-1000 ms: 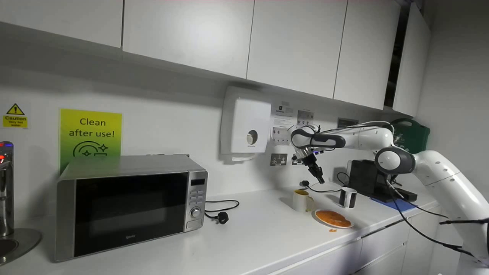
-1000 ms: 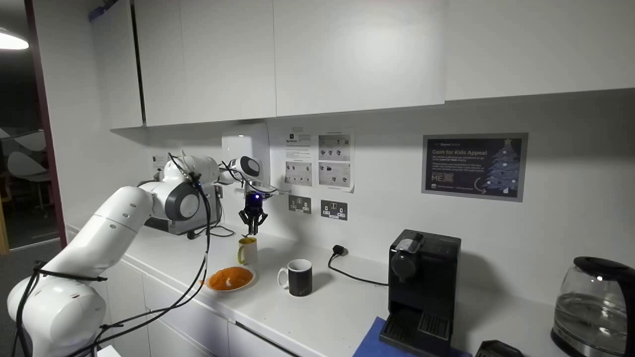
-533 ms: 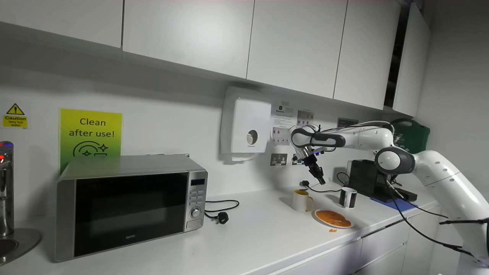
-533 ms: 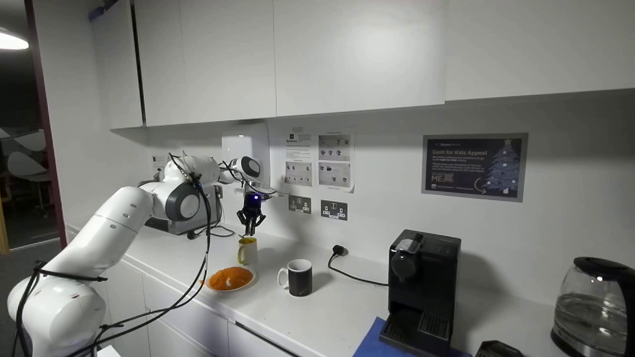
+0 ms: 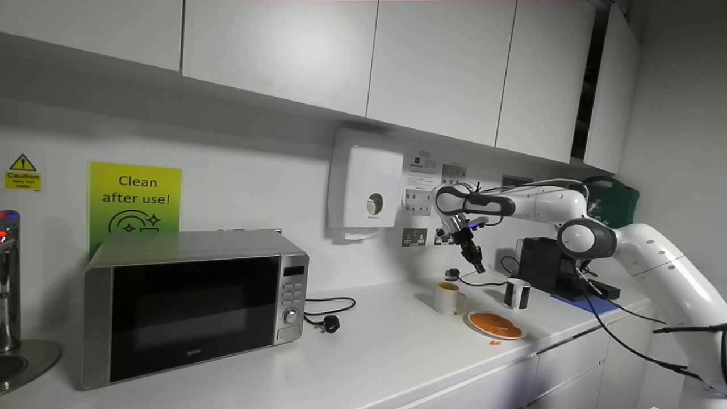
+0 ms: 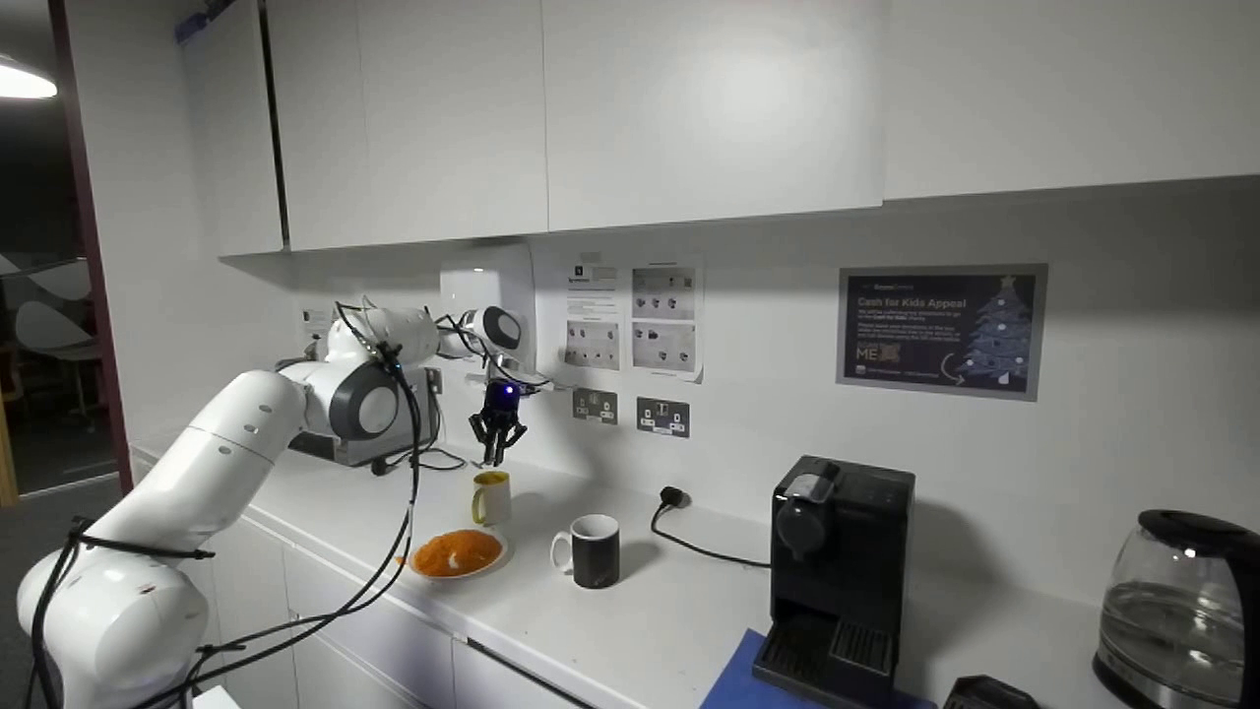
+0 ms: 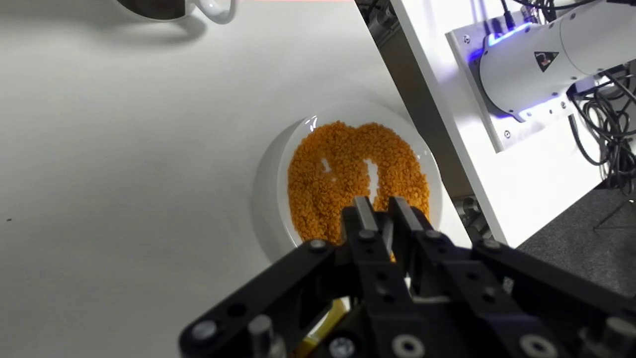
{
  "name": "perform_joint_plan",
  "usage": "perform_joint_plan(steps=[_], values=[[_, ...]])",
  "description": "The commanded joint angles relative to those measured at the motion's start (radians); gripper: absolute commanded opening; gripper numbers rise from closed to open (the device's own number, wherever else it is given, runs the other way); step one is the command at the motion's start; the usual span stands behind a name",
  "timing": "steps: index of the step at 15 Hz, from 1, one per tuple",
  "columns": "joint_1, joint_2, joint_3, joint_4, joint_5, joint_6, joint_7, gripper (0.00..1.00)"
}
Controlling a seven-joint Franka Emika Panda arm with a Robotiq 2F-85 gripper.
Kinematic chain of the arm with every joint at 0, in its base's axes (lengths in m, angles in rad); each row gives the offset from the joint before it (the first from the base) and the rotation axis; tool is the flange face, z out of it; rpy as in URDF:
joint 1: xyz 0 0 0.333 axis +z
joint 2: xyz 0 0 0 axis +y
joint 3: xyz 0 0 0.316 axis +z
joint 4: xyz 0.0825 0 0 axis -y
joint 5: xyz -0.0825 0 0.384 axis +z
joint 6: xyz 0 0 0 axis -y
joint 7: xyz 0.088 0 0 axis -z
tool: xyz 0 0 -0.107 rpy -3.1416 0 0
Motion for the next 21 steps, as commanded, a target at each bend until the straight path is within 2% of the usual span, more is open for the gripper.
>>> perform_joint_plan(steps=[1, 14, 21], values=[[-0.017, 0.027, 0.002, 0.075, 0.045, -0.053, 0.006, 0.03], [-0.039, 0.028, 0.002, 0.083, 0.128, -0.055, 0.028, 0.03], [-0.037, 0.023, -0.001, 0.077, 0.128, -0.040, 0.026, 0.03]])
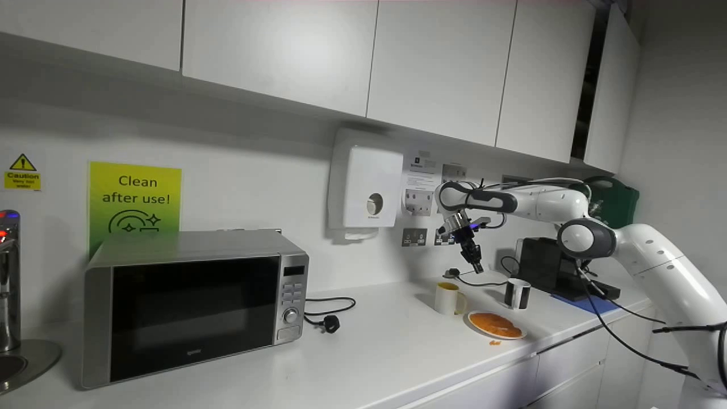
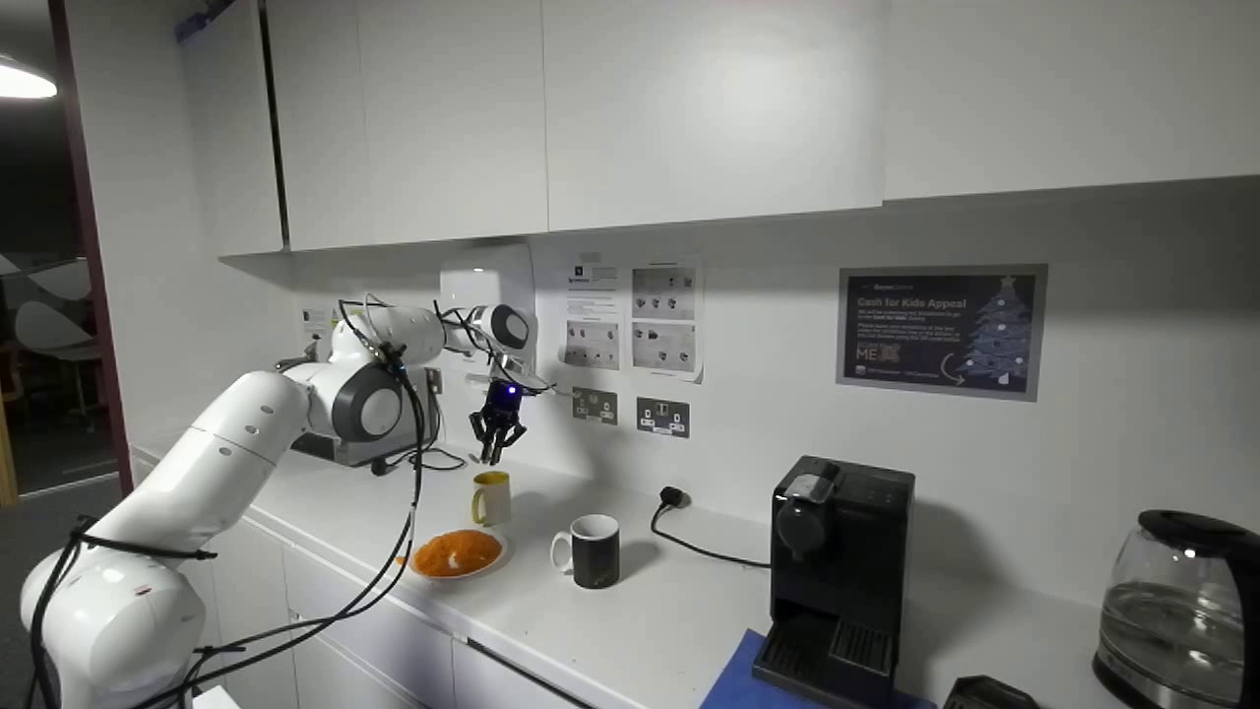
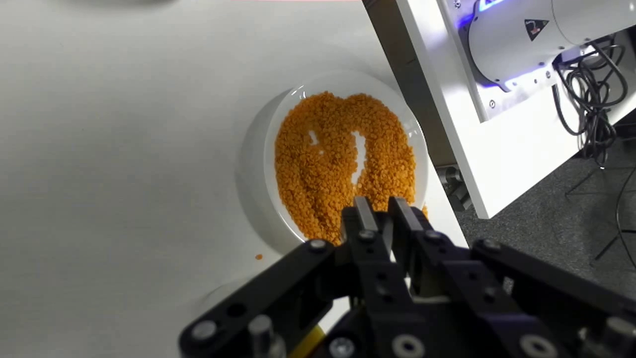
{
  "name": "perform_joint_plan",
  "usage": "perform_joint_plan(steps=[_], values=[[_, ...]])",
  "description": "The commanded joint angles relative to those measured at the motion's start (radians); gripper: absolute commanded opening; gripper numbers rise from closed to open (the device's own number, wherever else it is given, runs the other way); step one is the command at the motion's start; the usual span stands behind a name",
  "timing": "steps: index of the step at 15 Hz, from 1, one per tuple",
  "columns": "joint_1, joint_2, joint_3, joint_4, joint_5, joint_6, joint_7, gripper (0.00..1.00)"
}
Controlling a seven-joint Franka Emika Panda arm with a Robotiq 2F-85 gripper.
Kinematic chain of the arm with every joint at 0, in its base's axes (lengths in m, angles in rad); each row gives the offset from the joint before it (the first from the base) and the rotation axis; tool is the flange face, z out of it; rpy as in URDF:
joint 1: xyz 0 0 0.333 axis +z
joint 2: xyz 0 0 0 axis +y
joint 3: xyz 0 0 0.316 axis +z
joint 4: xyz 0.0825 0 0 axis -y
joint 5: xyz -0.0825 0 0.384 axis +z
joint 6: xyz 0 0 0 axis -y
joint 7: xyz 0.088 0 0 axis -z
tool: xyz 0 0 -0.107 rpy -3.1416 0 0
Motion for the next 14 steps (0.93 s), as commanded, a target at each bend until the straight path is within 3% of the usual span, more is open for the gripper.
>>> perform_joint_plan(steps=[1, 4, 5, 12, 13, 14], values=[[-0.005, 0.017, 0.000, 0.054, 0.019, -0.035, 0.015, 0.03], [0.000, 0.000, 0.000, 0.003, 0.000, 0.000, 0.000, 0.03], [0.001, 0.000, 0.000, 0.003, 0.000, 0.000, 0.000, 0.13], [0.004, 0.008, 0.000, 0.003, -0.001, 0.000, 0.000, 0.13], [0.004, 0.009, 0.000, 0.003, -0.001, 0.000, 0.000, 0.03], [0.005, 0.010, 0.000, 0.004, 0.000, 0.000, 0.002, 0.03]])
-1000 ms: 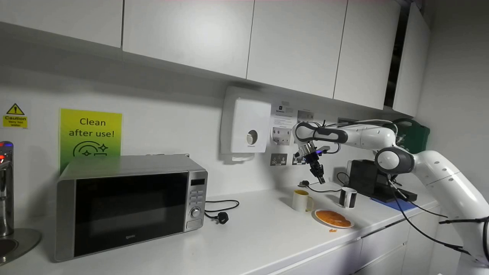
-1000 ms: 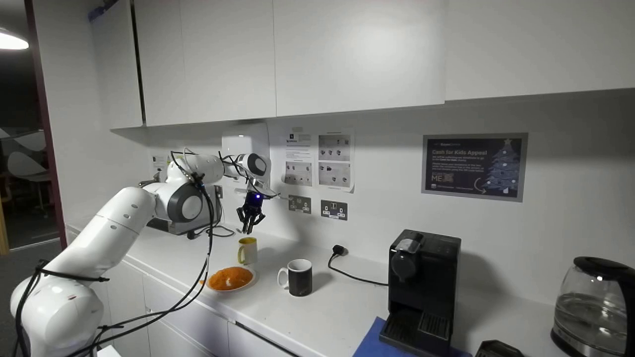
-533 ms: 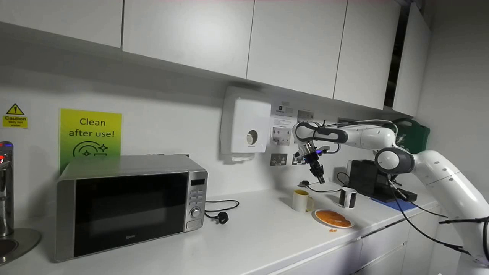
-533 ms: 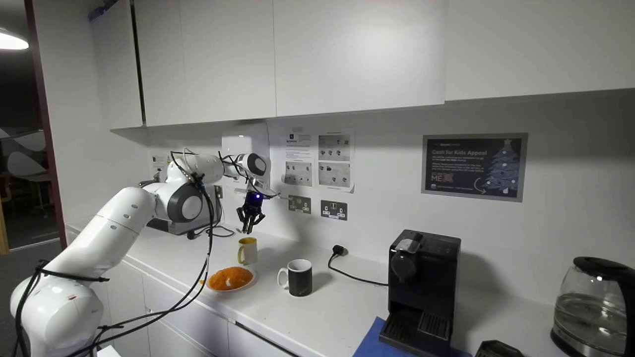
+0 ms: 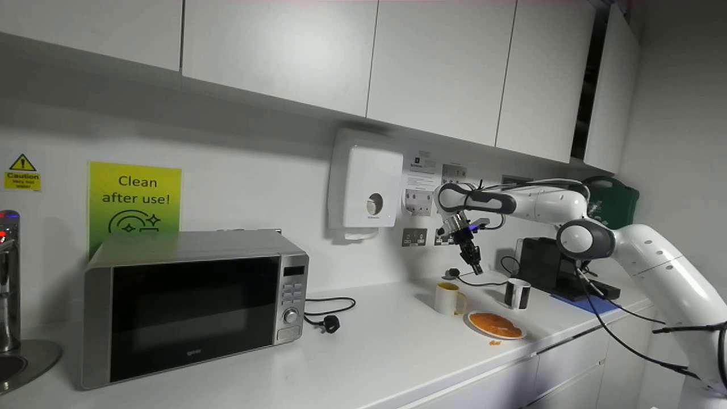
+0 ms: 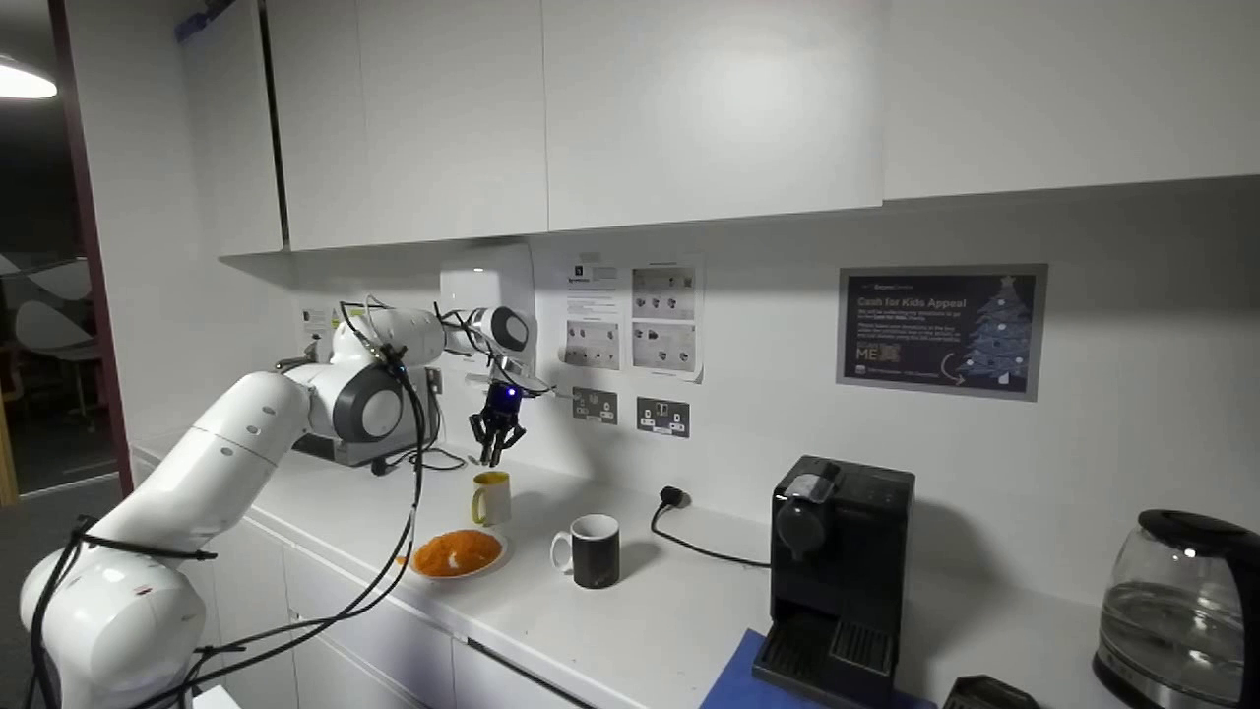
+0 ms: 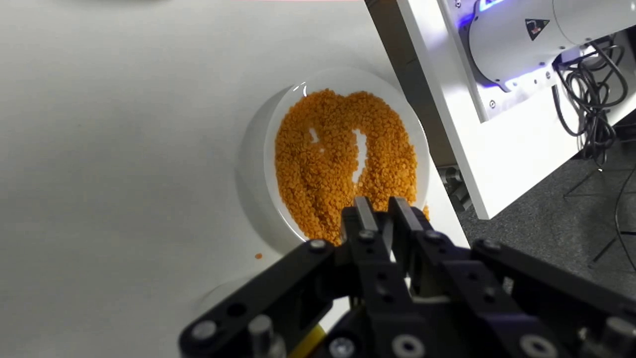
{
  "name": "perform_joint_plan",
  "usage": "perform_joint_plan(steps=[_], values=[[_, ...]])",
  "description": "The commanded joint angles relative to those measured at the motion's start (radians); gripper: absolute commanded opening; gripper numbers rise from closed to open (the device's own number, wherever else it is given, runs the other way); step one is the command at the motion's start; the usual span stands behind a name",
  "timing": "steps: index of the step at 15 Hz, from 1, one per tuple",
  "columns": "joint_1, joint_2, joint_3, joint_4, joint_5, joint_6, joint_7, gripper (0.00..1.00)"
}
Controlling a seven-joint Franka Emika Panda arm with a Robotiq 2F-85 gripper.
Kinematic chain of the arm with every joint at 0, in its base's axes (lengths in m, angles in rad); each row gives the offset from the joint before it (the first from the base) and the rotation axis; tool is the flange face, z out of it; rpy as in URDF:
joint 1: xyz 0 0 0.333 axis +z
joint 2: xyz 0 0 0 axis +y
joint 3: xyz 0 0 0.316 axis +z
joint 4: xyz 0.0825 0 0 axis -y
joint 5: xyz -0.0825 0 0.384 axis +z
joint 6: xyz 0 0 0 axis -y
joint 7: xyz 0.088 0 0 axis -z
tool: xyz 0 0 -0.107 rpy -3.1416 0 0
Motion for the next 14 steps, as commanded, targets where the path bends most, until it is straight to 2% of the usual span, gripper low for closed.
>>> perform_joint_plan(steps=[1, 14], values=[[0.001, 0.001, 0.000, 0.003, 0.001, 0.001, 0.004, 0.03], [-0.031, 0.014, 0.003, 0.030, 0.033, -0.030, 0.004, 0.03]])
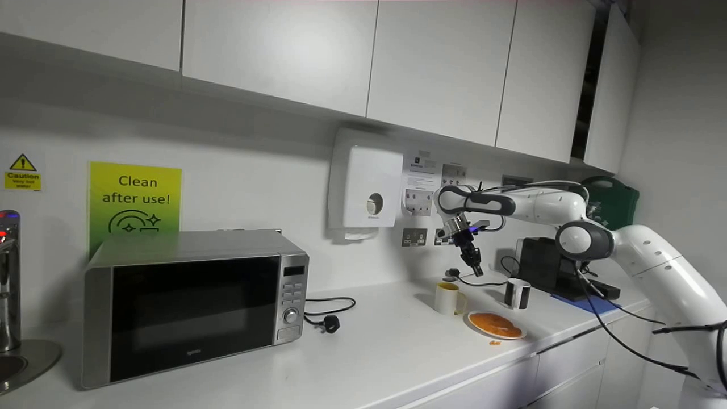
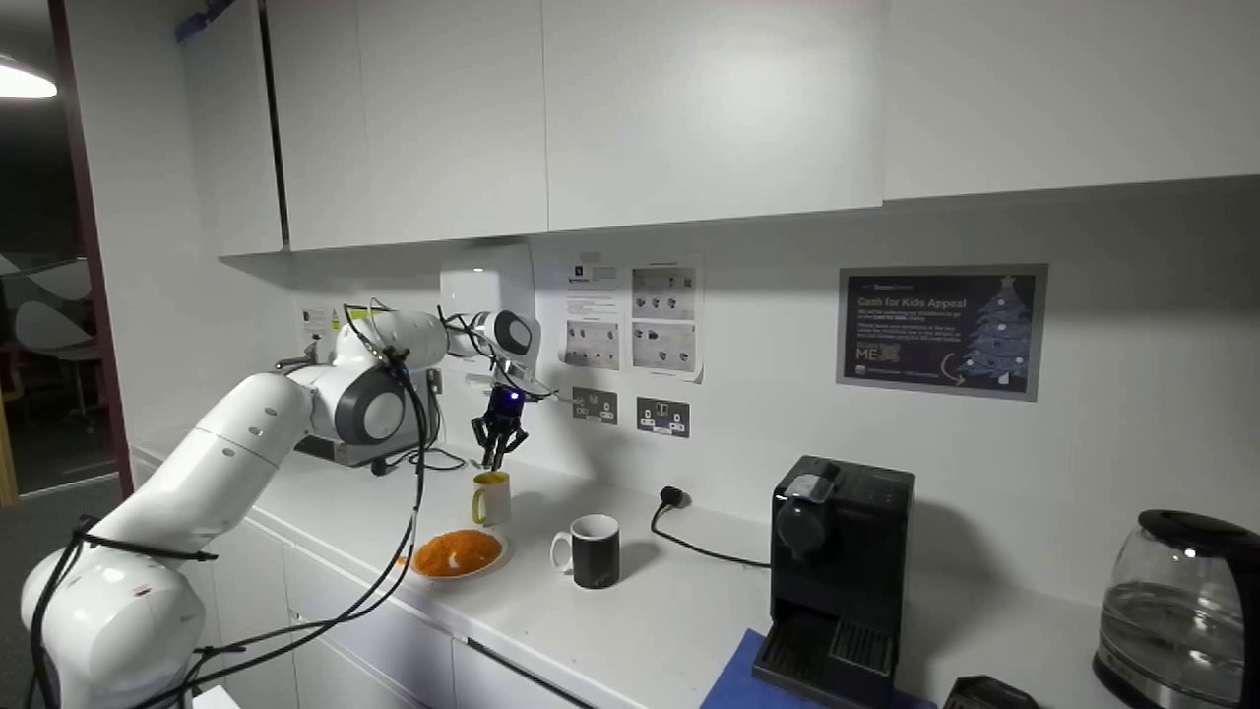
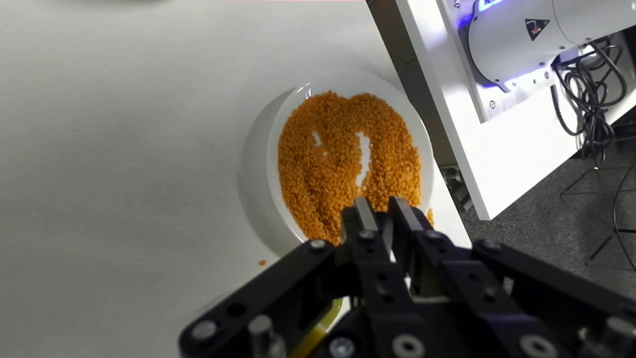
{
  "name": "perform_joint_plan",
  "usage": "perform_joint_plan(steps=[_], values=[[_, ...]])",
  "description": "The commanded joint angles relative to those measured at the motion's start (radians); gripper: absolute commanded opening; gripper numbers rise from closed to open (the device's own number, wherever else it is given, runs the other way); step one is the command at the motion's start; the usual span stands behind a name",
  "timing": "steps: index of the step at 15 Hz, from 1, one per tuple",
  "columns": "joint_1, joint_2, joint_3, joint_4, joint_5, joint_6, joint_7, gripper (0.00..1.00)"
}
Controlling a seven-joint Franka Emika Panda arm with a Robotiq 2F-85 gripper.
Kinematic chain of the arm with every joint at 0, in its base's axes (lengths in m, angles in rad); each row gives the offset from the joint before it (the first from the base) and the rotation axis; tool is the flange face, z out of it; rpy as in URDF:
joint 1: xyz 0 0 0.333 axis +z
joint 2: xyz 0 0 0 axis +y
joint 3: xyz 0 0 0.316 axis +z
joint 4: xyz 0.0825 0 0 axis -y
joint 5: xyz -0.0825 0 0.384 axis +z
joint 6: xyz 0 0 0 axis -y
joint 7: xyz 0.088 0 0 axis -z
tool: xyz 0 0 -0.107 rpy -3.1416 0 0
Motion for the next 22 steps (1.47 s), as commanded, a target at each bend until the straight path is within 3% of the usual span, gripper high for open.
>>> perform_joint_plan(steps=[1, 14, 22], values=[[-0.024, 0.002, 0.003, 0.029, 0.033, -0.031, 0.005, 0.03], [-0.048, 0.020, 0.008, 0.061, 0.095, -0.154, -0.028, 0.03], [-0.045, -0.004, 0.002, 0.034, 0.084, -0.091, -0.018, 0.03]])
